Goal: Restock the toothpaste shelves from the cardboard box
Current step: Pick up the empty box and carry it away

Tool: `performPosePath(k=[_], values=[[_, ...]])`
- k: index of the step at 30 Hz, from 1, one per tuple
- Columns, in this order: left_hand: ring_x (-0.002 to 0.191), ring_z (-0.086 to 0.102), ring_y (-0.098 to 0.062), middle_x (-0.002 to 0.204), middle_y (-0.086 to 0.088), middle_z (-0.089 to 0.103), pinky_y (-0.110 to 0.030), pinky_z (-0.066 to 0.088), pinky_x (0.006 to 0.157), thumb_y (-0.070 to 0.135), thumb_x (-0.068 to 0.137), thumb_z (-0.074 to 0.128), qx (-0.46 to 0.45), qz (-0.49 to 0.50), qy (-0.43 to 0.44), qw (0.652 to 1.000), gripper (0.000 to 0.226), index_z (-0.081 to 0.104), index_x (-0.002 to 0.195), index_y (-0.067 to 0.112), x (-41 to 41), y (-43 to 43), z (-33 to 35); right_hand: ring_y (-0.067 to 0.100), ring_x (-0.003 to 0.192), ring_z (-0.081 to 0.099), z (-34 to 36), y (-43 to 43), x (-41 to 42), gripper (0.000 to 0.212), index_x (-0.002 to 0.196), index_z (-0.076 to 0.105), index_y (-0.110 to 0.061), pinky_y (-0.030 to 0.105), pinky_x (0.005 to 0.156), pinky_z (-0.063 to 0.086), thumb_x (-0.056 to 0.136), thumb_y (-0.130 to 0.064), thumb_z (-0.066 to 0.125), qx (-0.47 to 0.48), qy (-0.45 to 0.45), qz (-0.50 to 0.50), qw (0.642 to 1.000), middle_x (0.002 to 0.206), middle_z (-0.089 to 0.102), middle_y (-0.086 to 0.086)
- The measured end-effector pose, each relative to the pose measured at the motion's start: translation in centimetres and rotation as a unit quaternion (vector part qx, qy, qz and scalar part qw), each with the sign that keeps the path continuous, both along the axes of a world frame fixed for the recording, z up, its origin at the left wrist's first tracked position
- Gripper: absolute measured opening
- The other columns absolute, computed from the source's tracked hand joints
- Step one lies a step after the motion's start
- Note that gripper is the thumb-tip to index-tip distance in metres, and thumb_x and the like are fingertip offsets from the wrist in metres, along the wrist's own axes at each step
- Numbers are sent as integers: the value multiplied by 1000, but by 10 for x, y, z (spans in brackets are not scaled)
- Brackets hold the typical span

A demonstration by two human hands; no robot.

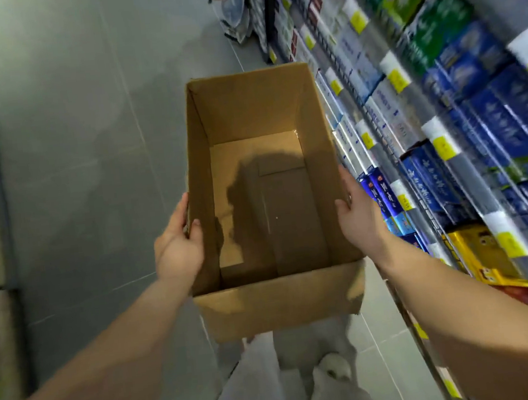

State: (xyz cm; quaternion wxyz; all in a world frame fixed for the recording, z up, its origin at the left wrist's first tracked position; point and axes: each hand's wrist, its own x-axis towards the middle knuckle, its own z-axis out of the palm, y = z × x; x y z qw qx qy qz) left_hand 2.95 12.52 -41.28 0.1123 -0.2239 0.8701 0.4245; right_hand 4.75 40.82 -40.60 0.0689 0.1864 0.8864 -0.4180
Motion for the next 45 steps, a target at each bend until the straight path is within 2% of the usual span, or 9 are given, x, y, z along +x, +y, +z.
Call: performPosePath(k=[4,9,15,21,26,29,33,40,45], values=[[120,53,-14,137,12,52,-18,35,92,28,98,47,-5,16,2,1000,49,33,138,51,-11,-43,64,18,131,44,65,-42,-16,65,148,25,-28,25,107,32,92,-2,46,8,10,16,1000,145,44,-3],[124,51,-13,137,10,52,-20,34,94,25,96,49,-17,21,55,998,52,33,141,47,-30,-89,98,18,129,44,102,-85,-53,63,147,27,-27,15,96,28,92,-4,46,24,39,43,998,143,46,-4],[125,51,-19,138,0,53,-31,39,102,23,96,51,-43,34,90,994,52,35,142,41,-85,-133,118,25,119,53,118,-129,-137,62,147,24,-36,29,94,40,95,-9,44,-13,23,88,996,135,53,2],[125,50,-20,138,-4,53,-30,40,97,19,96,51,-47,106,100,988,52,37,142,39,-181,-162,127,21,123,49,131,-168,-265,60,147,23,-37,32,96,42,97,-10,42,-45,17,143,989,140,47,-3],[124,50,-18,139,0,51,-40,47,97,19,96,50,-29,181,117,976,53,36,141,43,-256,-189,147,20,133,39,154,-208,-364,59,148,22,-33,32,103,36,98,-8,41,-59,23,181,981,147,39,-3],[119,51,-12,140,2,50,-31,46,90,18,96,51,-29,208,125,970,53,36,141,42,-295,-218,155,18,138,31,164,-241,-416,59,148,24,-27,29,107,29,97,-4,42,-70,38,204,976,151,32,-2],[131,43,-18,143,-3,47,-35,37,105,14,95,51,0,206,152,967,52,39,143,30,-352,-271,153,18,141,25,163,-295,-487,60,149,22,-27,32,111,25,97,-3,41,-76,38,227,970,154,26,-3],[130,45,-17,141,-3,49,-27,38,92,19,95,52,-26,221,128,967,50,40,141,35,-479,-398,143,18,141,26,153,-422,-619,59,149,21,-27,32,110,25,97,-5,41,-72,27,248,966,154,25,-3],[129,46,-15,141,0,50,-32,42,98,20,95,53,-39,207,104,972,50,41,140,38,-564,-482,151,21,139,29,156,-501,-699,57,147,24,-30,36,107,32,98,-9,43,-59,17,233,971,153,28,-3]])
